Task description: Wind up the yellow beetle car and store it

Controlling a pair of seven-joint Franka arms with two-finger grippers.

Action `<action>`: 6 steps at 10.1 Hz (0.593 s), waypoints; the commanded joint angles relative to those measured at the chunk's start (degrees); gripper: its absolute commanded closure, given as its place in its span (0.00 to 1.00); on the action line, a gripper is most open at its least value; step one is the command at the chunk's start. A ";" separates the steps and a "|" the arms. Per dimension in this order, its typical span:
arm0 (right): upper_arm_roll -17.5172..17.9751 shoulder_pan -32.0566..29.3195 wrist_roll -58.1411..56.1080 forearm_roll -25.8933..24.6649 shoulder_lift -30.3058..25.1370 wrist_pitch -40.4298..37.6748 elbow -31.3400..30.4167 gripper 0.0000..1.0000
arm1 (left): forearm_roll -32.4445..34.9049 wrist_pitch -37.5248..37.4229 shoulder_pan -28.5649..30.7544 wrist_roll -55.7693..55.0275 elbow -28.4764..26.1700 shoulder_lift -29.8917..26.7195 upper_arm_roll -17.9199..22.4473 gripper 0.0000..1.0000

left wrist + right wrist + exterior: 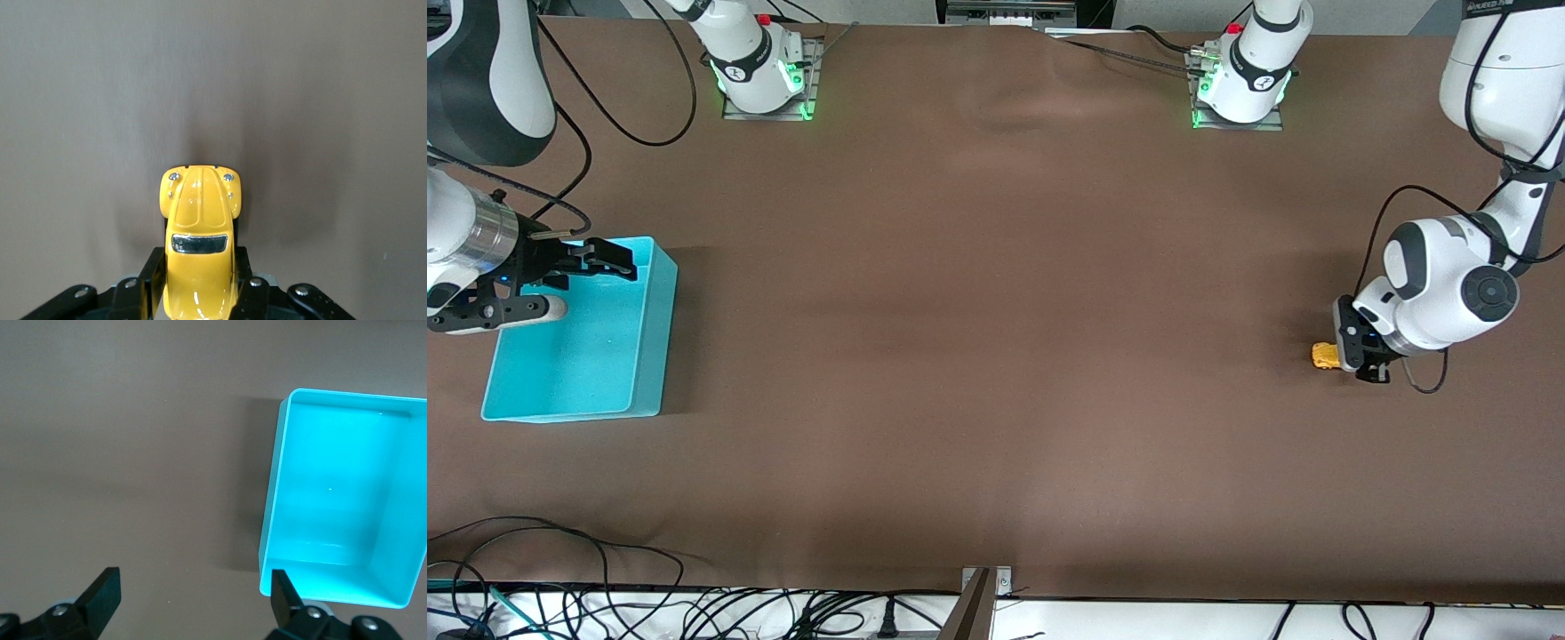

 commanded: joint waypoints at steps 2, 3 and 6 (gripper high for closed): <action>-0.04 0.01 0.33 0.87 0.85 -0.33 1.67 0.00 | 1.52 -0.21 3.88 6.45 4.03 5.73 -0.06 1.00; -0.04 0.01 0.41 0.87 0.85 -0.33 1.58 0.00 | 1.52 -0.21 4.77 7.52 4.39 5.99 -0.06 1.00; -0.04 -0.17 0.06 0.87 0.85 -0.33 1.67 0.00 | 1.61 -0.21 5.66 7.71 4.92 5.99 0.03 1.00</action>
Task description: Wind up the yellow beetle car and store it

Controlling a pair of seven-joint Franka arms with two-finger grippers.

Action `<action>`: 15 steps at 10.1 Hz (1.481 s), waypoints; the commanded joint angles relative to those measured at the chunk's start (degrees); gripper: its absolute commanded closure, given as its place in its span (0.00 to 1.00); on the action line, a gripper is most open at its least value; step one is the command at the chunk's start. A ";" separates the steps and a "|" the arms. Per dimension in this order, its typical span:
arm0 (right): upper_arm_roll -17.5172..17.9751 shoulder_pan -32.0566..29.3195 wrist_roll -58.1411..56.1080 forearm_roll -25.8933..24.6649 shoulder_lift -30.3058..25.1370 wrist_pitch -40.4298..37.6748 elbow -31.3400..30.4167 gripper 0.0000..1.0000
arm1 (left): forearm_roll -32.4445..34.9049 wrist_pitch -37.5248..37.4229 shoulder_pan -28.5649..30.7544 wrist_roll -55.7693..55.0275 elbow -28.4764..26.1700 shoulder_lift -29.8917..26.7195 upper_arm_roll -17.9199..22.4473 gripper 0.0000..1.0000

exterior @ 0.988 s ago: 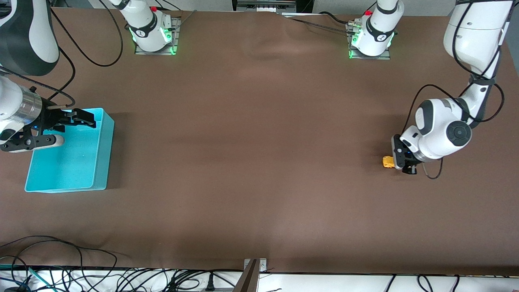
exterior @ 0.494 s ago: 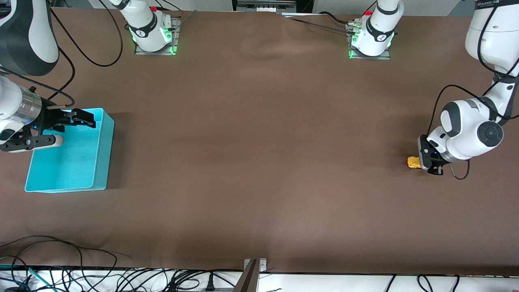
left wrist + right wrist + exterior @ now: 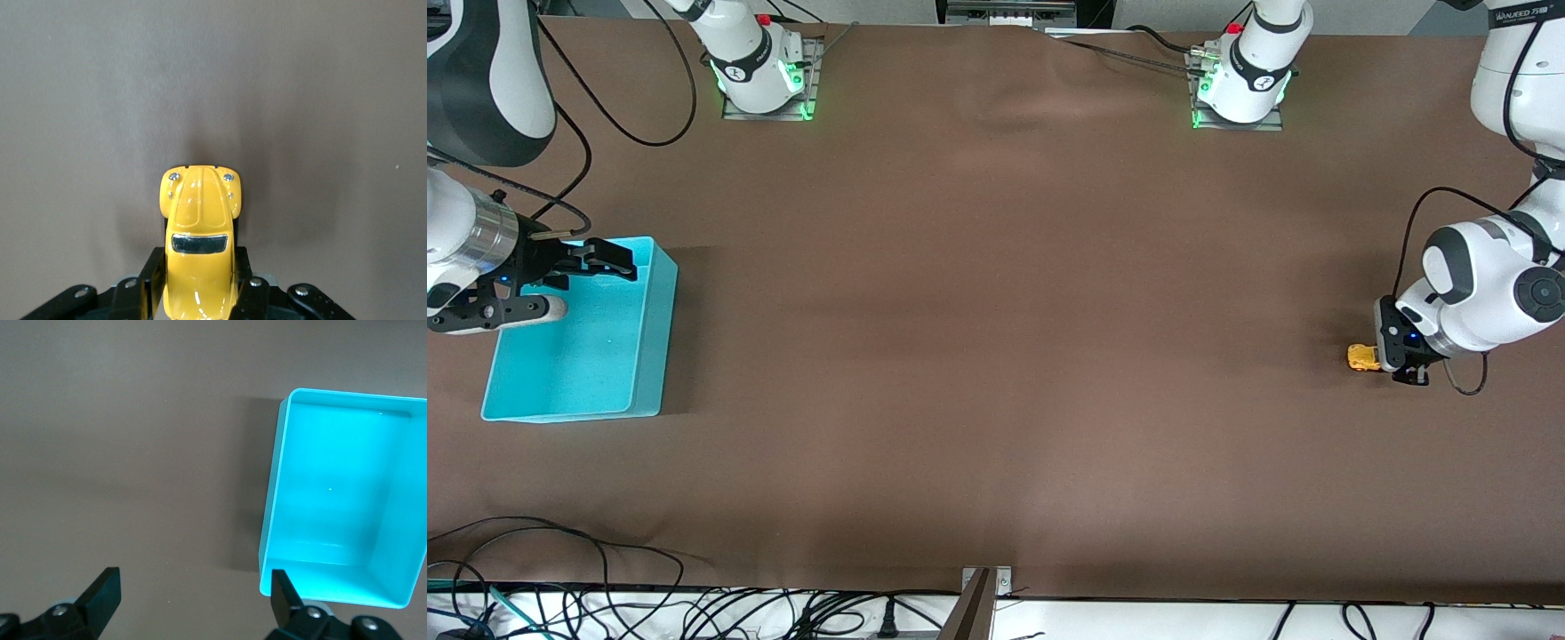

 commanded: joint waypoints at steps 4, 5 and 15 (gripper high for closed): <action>-0.13 -0.31 -0.03 1.14 1.17 -0.33 1.58 0.00 | 1.36 0.04 1.05 1.24 1.60 3.21 -0.12 0.22; -0.13 -0.23 -0.11 1.14 1.17 -0.33 1.58 0.00 | 1.44 -2.31 0.79 1.15 2.12 1.64 -0.30 0.00; -0.13 -0.05 -0.29 0.17 1.17 -0.51 1.58 0.00 | 0.48 -35.35 -1.85 -6.56 19.60 -2.42 -3.11 0.00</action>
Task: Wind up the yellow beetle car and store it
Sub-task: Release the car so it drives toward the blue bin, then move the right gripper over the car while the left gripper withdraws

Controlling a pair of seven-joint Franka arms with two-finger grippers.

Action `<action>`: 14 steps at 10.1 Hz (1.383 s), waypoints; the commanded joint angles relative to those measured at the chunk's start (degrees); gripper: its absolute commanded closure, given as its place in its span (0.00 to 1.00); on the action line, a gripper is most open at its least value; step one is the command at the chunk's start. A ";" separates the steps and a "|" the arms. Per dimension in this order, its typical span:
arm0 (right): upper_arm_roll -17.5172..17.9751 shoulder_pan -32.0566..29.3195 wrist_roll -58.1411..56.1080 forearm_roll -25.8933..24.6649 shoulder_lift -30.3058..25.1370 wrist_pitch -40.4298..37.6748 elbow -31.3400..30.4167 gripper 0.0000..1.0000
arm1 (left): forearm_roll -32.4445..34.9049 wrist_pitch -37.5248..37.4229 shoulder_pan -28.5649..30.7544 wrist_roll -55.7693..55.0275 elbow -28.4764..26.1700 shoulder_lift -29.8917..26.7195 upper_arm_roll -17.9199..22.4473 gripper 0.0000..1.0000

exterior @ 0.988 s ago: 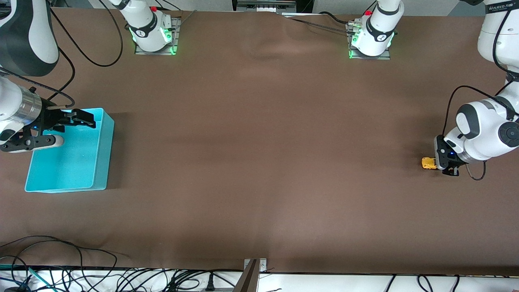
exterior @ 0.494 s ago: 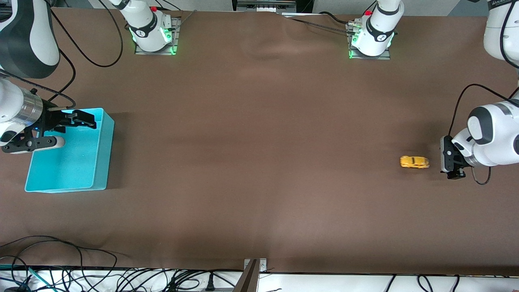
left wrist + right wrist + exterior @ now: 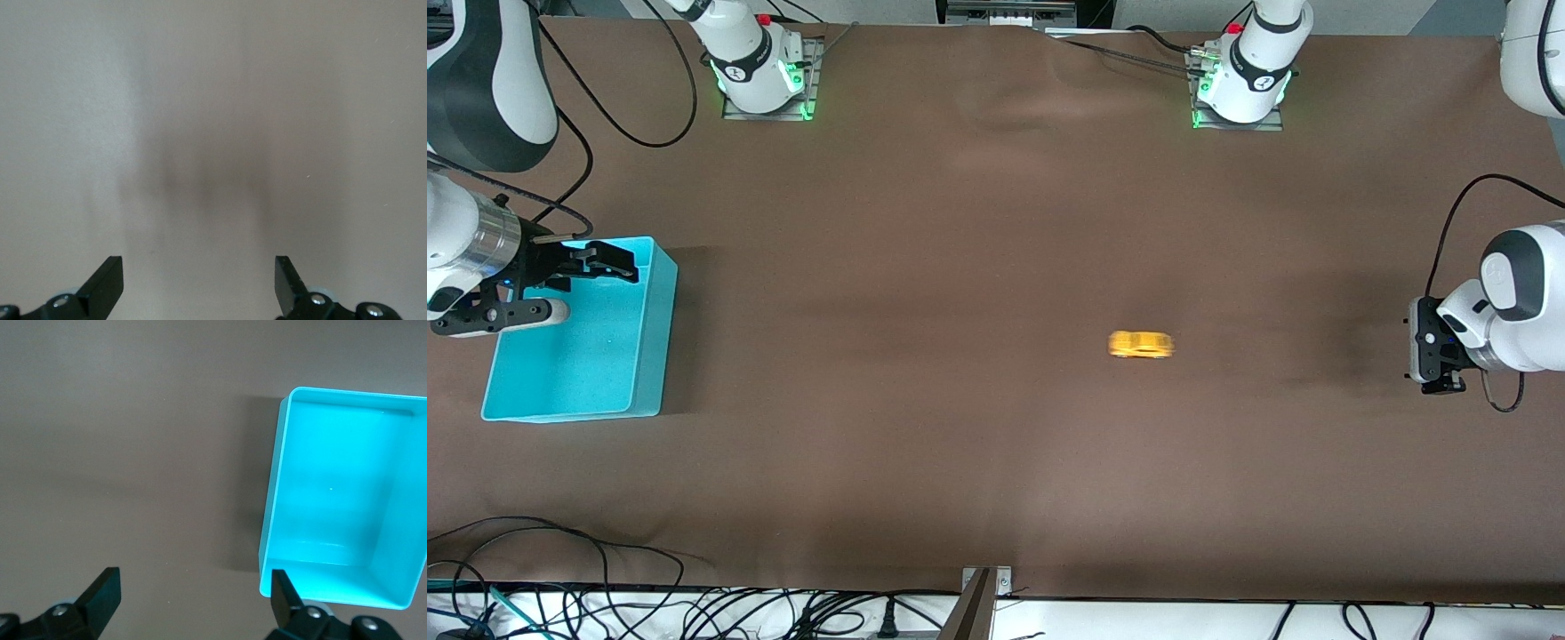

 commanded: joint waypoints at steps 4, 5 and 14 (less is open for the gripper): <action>-0.25 -0.54 -0.17 -0.18 0.61 -0.47 1.47 0.00 | 0.42 -11.92 -1.91 -6.84 7.45 -0.36 -0.12 0.00; -0.25 -0.54 -0.17 -0.36 0.61 -0.64 1.38 0.00 | 0.42 -13.15 -1.91 -7.90 7.54 -0.53 -0.12 0.00; 0.80 7.81 -8.07 -6.68 0.44 0.93 -0.20 0.00 | -4.13 -25.18 -2.70 -39.66 10.08 -9.32 -4.60 0.00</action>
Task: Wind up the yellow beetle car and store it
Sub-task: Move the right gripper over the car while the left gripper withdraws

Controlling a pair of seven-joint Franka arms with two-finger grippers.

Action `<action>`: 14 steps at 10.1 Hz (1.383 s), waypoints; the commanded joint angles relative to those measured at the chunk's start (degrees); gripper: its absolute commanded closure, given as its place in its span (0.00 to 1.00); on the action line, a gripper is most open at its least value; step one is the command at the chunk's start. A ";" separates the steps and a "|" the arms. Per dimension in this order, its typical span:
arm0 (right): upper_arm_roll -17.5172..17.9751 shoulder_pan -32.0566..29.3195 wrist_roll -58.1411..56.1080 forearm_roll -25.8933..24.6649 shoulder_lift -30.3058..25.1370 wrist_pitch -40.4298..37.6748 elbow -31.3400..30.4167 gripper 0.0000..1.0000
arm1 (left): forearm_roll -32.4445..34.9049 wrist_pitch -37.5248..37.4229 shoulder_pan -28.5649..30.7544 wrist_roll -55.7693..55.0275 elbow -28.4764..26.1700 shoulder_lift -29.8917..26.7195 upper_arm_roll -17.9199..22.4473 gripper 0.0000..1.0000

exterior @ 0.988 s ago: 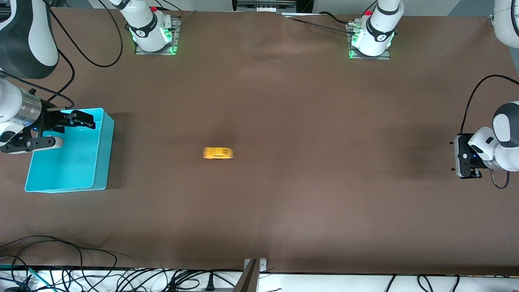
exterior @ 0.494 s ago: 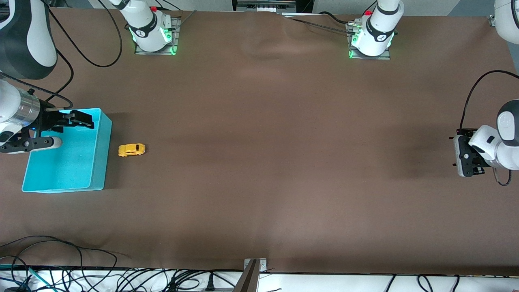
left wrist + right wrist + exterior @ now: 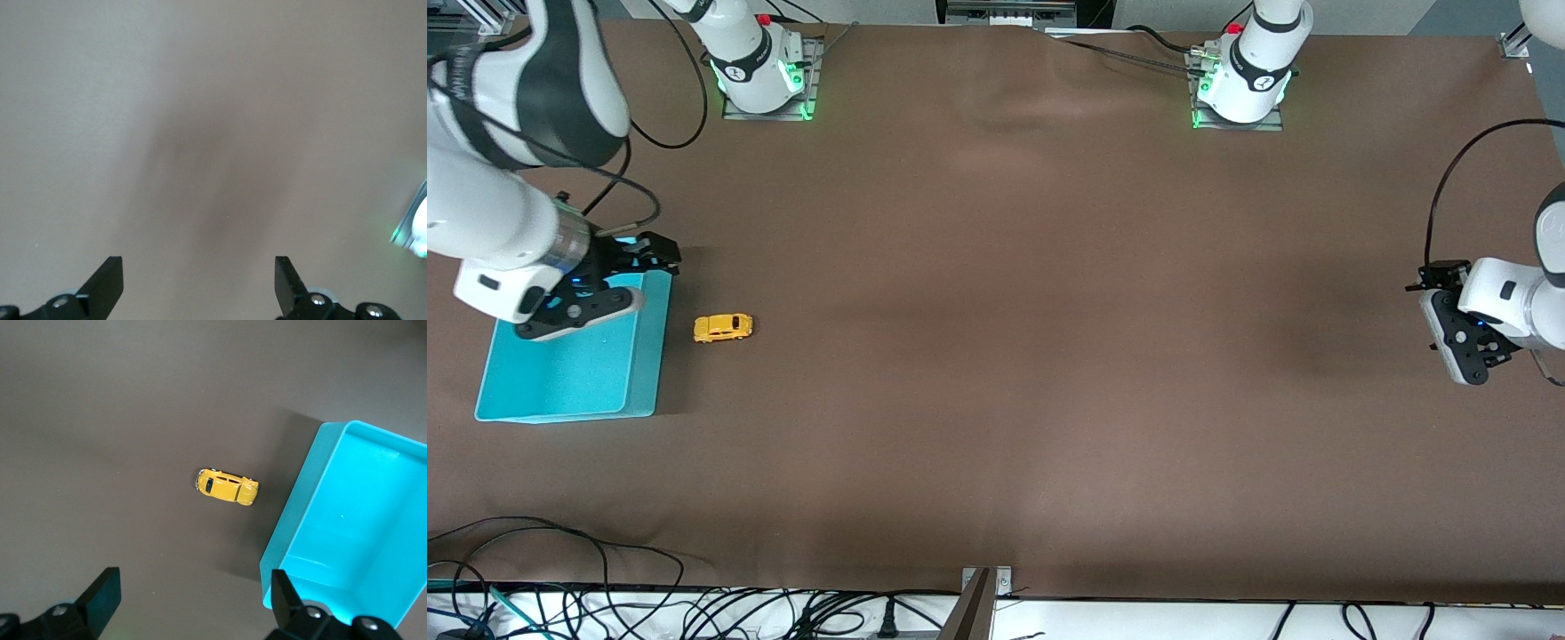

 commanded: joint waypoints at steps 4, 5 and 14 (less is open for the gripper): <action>-0.14 1.76 -20.96 -1.40 0.09 3.74 -1.59 0.00 | -4.43 -5.73 -1.98 -24.61 2.18 -7.01 -3.18 0.00; -0.32 1.41 -28.74 -1.05 0.09 5.06 -3.08 0.00 | -4.78 -5.65 -3.57 -29.17 0.95 -9.82 -2.57 0.00; -0.58 -4.31 -67.23 2.56 3.16 22.10 -18.10 0.00 | -6.45 -3.27 -15.71 -68.48 -8.90 -26.45 4.22 0.00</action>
